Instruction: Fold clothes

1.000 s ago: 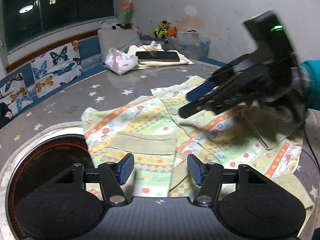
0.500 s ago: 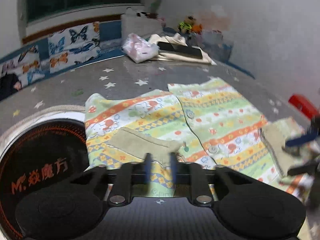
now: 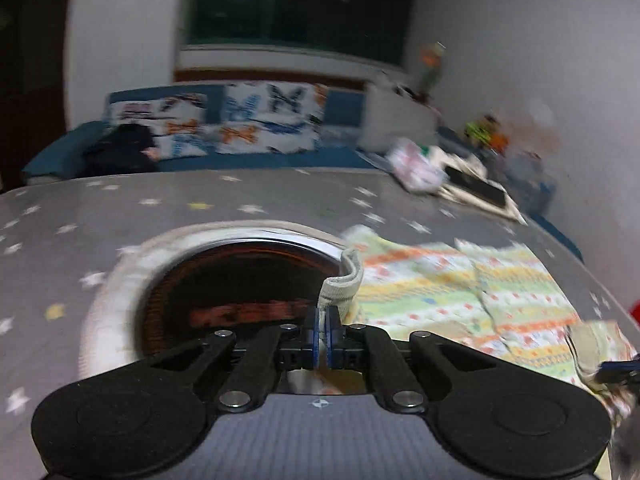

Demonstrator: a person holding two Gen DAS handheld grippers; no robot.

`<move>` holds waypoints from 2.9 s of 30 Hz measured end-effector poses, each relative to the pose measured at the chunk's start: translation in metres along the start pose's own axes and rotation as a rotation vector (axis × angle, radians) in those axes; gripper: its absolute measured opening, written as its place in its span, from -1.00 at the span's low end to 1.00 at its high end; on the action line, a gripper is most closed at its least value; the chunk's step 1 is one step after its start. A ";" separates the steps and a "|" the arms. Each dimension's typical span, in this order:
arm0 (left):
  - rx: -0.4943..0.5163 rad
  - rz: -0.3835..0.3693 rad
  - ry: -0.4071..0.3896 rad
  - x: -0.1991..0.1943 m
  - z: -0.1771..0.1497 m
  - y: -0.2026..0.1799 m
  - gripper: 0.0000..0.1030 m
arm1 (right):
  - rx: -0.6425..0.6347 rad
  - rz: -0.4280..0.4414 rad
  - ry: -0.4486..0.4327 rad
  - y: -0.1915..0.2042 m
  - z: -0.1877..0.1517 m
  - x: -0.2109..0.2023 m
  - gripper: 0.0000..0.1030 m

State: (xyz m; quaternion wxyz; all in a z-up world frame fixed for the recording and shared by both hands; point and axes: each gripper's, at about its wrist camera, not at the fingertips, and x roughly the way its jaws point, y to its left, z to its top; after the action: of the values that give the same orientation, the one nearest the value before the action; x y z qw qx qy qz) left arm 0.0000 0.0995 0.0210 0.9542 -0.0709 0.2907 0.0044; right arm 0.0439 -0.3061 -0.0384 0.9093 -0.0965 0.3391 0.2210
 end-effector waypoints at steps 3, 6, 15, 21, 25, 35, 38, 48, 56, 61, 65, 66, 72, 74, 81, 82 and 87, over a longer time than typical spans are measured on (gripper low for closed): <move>-0.057 0.069 -0.041 -0.025 -0.004 0.030 -0.94 | 0.039 -0.072 -0.070 -0.015 0.006 -0.022 -0.93; -0.116 0.131 -0.068 -0.047 -0.011 0.059 -0.94 | 0.095 -0.167 -0.126 -0.037 0.007 -0.045 -0.93; -0.240 0.239 -0.054 -0.081 -0.047 0.109 -0.95 | 0.289 -0.447 -0.162 -0.101 -0.021 -0.084 -0.93; -0.291 0.279 -0.041 -0.089 -0.064 0.125 -0.95 | 0.349 -0.593 -0.059 -0.131 -0.047 -0.076 -0.89; -0.296 0.305 -0.055 -0.097 -0.066 0.130 -0.95 | 0.355 -0.603 -0.051 -0.131 -0.051 -0.075 -0.66; -0.320 0.371 -0.067 -0.121 -0.074 0.145 -0.95 | 0.241 -0.259 -0.032 -0.083 -0.020 -0.039 -0.14; -0.332 0.401 -0.065 -0.129 -0.079 0.153 -0.95 | 0.198 -0.170 -0.018 -0.065 -0.010 -0.025 -0.12; -0.363 0.522 -0.028 -0.152 -0.098 0.181 -0.95 | 0.072 -0.021 0.020 -0.019 0.028 0.013 -0.11; -0.363 0.525 -0.008 -0.154 -0.096 0.188 -0.94 | 0.018 0.038 0.032 -0.003 0.061 0.047 -0.08; -0.322 0.432 0.005 -0.134 -0.079 0.170 -0.90 | 0.020 0.046 0.040 0.001 0.081 0.070 -0.02; -0.283 0.357 0.017 -0.117 -0.065 0.154 -0.84 | 0.021 0.054 0.049 0.004 0.093 0.088 0.03; -0.271 0.338 0.022 -0.111 -0.061 0.148 -0.81 | 0.027 0.058 0.053 0.004 0.095 0.093 0.05; -0.213 0.241 0.060 -0.077 -0.043 0.118 -0.56 | 0.104 0.108 0.078 -0.004 0.103 0.119 0.05; -0.193 0.217 0.075 -0.067 -0.040 0.109 -0.47 | 0.134 0.126 0.084 -0.007 0.105 0.127 0.05; -0.125 0.134 0.127 -0.028 -0.028 0.077 -0.24 | 0.213 0.175 0.097 -0.015 0.117 0.154 0.05; -0.113 0.123 0.133 -0.023 -0.027 0.073 -0.22 | 0.219 0.178 0.099 -0.015 0.119 0.158 0.05; -0.051 0.061 0.158 0.001 -0.018 0.049 -0.16 | 0.232 0.187 0.105 -0.016 0.126 0.175 0.04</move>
State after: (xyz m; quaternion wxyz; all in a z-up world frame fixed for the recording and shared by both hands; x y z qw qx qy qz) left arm -0.0117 0.1450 -0.0010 0.9256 -0.0863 0.3667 0.0355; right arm 0.2415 -0.2205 -0.0582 0.8709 0.0299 0.4170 0.2585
